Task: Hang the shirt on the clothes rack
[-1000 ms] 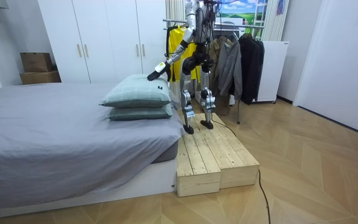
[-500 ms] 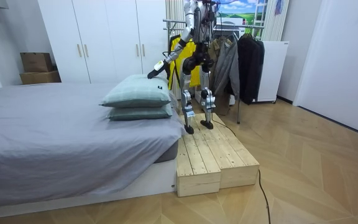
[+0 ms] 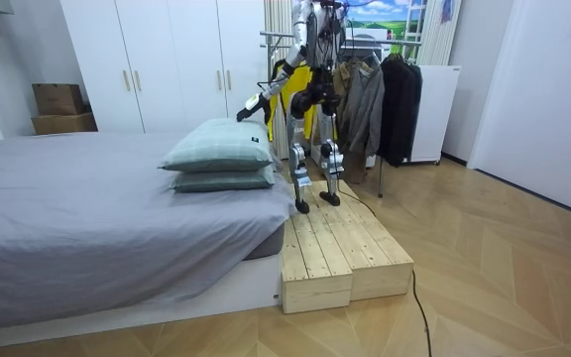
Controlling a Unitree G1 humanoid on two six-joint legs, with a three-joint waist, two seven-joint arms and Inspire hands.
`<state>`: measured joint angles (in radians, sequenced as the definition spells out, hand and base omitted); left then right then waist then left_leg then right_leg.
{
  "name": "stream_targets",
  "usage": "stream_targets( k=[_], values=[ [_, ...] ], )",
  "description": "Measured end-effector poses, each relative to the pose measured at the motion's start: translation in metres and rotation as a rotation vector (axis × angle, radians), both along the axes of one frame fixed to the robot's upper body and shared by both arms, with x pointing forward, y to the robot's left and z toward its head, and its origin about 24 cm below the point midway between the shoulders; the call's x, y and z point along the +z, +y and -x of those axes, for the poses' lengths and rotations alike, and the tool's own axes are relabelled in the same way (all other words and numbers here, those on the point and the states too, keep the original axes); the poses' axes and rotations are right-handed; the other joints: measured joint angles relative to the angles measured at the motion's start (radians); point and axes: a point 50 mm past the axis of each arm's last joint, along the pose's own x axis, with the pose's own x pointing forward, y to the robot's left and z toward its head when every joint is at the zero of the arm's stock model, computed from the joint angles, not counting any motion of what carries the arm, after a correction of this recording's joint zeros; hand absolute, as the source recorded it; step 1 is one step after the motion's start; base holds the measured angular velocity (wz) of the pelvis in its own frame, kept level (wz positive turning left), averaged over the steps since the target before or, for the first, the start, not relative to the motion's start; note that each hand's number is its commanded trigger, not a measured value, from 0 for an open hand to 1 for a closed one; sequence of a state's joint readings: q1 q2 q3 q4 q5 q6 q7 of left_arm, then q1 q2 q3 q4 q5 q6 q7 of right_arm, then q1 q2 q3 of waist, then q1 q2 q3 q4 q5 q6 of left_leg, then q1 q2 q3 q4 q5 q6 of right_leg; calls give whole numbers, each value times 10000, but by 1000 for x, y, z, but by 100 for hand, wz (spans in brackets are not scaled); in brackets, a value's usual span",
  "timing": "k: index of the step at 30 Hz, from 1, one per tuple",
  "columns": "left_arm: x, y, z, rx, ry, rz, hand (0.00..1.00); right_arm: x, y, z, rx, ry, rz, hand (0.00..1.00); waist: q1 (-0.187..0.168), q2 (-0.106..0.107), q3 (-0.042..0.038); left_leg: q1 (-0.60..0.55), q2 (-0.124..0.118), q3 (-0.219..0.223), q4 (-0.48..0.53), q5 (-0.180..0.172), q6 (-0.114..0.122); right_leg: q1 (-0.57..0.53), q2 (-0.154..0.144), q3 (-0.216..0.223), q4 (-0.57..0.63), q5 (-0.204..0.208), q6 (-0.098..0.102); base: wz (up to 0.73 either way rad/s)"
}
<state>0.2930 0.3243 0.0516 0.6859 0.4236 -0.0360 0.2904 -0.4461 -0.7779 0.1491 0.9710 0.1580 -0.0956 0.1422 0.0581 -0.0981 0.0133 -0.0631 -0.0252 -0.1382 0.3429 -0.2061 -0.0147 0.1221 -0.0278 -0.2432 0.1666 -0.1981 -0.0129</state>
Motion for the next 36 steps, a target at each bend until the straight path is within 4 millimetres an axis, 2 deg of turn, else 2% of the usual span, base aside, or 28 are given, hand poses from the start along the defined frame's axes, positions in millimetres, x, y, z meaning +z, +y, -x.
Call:
stream_targets(
  k=[4,8,9,11,14,20,21,22,23,24,36],
  values=[
    [1,-5,-12,-392,-189,157,0,-4,-4,7,-229,-82,58,100,2,23,0,46,9,1,29,-8,-8,49,10,-10,8,15,-22,1],
    [1,-10,-18,-673,-279,228,0,-10,-5,11,-270,-51,87,100,-1,134,16,58,96,-6,95,-66,-85,69,98,-30,20,48,-77,0],
    [1,-11,-18,-698,-277,240,0,-11,-4,12,-282,-23,56,100,4,160,33,59,112,-6,107,-74,-98,72,113,-30,19,51,-82,0],
    [-2,-13,-16,-841,-86,336,0,-22,-2,16,-507,23,-295,100,11,202,8,75,142,-5,167,-84,-121,97,152,-16,21,32,-112,0],
    [-4,-14,-14,-869,73,414,0,-31,-1,23,-643,104,-541,100,13,222,16,99,174,-6,184,-96,-146,104,180,5,35,4,-142,0],
    [-5,-14,-14,-930,142,518,0,-38,0,28,-594,361,-650,100,17,209,0,113,197,25,188,-90,-159,93,216,95,43,7,-145,-3],
    [-5,-15,-14,-934,144,524,0,-39,0,28,-577,376,-621,96,34,201,-6,113,197,25,194,-90,-159,93,216,100,46,10,-149,0],
    [-5,-15,-14,-948,160,548,0,-38,0,28,-538,395,-563,39,33,186,-18,120,200,26,223,-90,-159,94,218,124,49,14,-155,0],
    [-5,-15,-14,-965,171,577,0,-38,0,28,-487,395,-504,10,34,180,-23,121,205,27,268,-90,-160,96,225,155,51,17,-160,0],
    [-5,-15,-14,-976,183,600,0,-38,0,28,-470,397,-484,0,37,178,-24,122,211,33,277,-93,-164,99,231,172,53,18,-162,-4],
    [-8,-16,-11,-977,325,769,0,-41,2,28,-485,342,-485,0,77,211,12,174,323,62,310,-140,-257,152,335,201,36,9,-243,-1]
  ],
)
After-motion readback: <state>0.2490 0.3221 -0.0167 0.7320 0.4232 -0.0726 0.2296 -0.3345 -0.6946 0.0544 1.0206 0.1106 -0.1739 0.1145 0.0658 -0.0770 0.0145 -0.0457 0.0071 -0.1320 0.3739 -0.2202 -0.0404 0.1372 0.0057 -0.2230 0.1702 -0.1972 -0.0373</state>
